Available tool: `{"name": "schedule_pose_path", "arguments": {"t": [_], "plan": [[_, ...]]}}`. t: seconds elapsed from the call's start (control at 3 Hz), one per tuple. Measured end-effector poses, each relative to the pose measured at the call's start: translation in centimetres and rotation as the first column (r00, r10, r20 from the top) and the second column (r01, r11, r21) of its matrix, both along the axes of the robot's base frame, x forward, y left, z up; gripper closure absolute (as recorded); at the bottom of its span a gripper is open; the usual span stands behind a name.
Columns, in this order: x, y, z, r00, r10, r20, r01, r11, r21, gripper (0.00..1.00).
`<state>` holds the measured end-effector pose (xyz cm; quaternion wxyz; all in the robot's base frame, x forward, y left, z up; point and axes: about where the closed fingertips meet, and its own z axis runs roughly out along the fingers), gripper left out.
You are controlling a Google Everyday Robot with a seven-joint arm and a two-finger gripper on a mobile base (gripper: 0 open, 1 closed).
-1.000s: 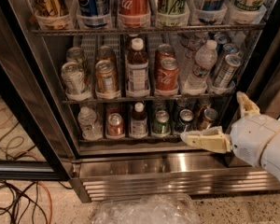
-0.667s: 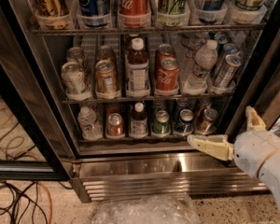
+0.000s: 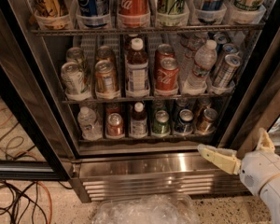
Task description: Pick pepsi can from bottom shelf of fridge
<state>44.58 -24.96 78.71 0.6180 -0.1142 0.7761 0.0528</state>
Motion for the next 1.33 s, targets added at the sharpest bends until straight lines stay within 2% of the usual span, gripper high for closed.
{"name": "schedule_pose_path", "arguments": {"t": [0.67, 1.0, 1.33], "plan": [[0.4, 0.7, -1.1, 0.9999, 0.006, 0.013, -0.006, 1.0, 0.014, 0.0], [0.3, 1.8, -2.7, 0.9992, -0.015, 0.037, 0.014, 0.999, 0.031, 0.0], [0.6, 4.2, -4.4, 0.9971, -0.031, 0.069, 0.029, 0.999, 0.034, 0.0]]}}
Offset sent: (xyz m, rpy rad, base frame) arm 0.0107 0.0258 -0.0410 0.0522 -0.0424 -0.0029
